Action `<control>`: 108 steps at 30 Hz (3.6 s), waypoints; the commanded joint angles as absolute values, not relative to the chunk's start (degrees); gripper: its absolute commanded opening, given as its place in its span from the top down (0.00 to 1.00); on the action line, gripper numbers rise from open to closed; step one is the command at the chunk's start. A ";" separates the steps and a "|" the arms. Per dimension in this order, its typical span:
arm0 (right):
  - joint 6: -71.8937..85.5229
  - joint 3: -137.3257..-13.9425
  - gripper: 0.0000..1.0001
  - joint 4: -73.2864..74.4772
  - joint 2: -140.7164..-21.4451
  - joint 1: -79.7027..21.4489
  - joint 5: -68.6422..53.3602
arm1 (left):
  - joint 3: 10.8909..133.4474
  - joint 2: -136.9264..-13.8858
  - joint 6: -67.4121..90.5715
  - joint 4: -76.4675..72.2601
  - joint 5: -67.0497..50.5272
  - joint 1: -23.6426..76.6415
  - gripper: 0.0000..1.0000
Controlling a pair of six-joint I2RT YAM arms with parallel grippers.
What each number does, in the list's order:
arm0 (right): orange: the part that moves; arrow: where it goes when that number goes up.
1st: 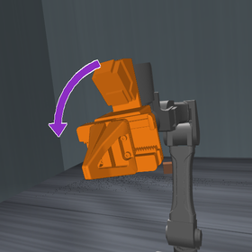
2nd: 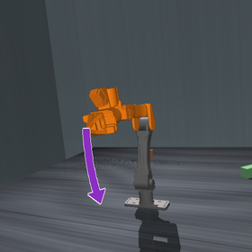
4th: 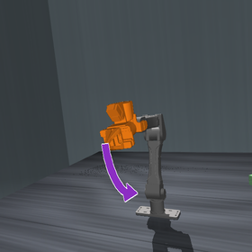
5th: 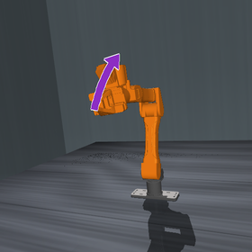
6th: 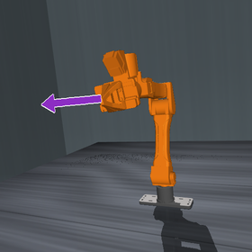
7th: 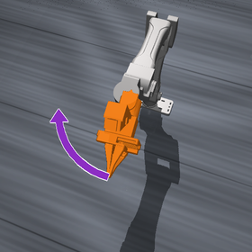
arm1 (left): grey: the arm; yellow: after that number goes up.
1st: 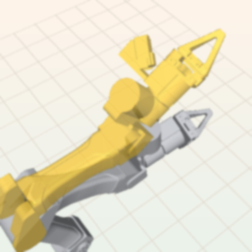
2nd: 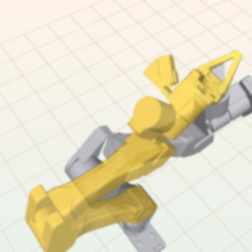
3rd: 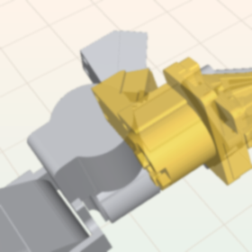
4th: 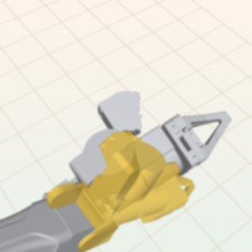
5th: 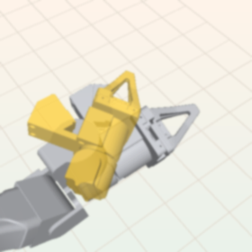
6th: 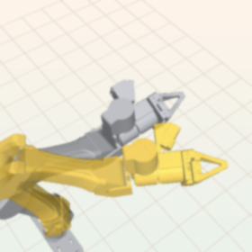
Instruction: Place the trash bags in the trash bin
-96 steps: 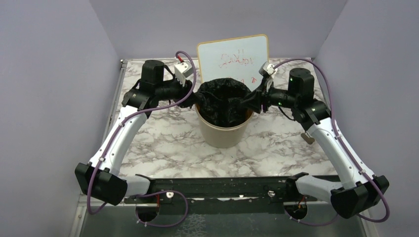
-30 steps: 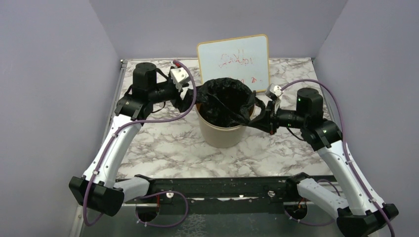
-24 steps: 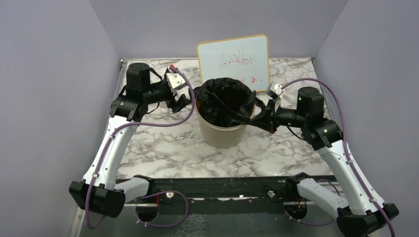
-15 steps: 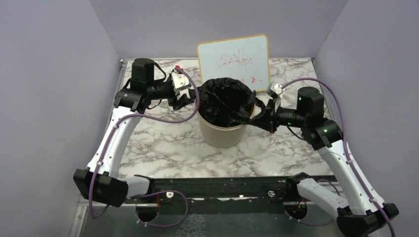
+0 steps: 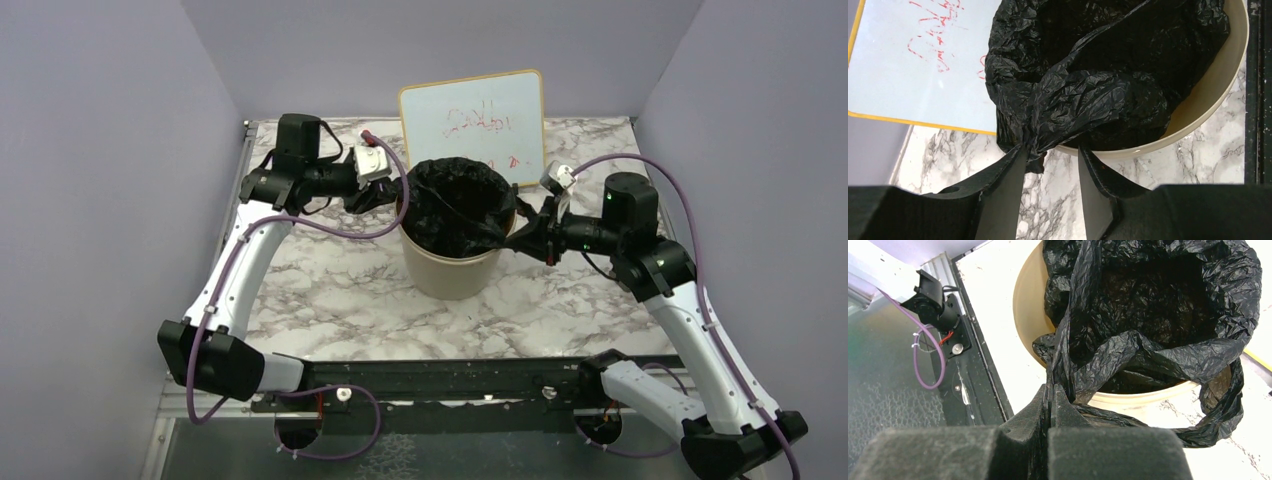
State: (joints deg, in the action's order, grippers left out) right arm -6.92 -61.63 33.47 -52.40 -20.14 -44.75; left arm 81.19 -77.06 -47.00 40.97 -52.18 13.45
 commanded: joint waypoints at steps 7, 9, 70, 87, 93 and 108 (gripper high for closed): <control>-6.15 -63.47 0.99 32.71 -52.88 -20.05 -42.86 | 82.60 -78.82 -52.78 42.31 -55.16 14.75 0.72; -6.00 -63.54 0.99 32.57 -53.08 -20.06 -42.44 | 82.53 -79.02 -52.87 41.78 -53.90 14.77 0.84; -7.50 -57.44 0.96 43.26 -53.99 -20.11 -62.94 | 43.87 -44.95 -22.25 25.62 -48.79 14.77 1.00; -0.18 -52.10 0.97 34.93 -52.50 -20.07 -46.92 | 41.35 -50.12 -24.17 26.10 -42.26 14.77 1.00; 2.26 -50.32 0.97 33.31 -52.50 -20.10 -45.23 | 41.02 -51.38 -23.72 24.93 -39.91 14.77 1.00; 2.19 -49.16 0.89 36.54 -54.22 -20.06 -46.68 | 40.10 -47.24 -16.69 18.57 -40.53 14.77 0.87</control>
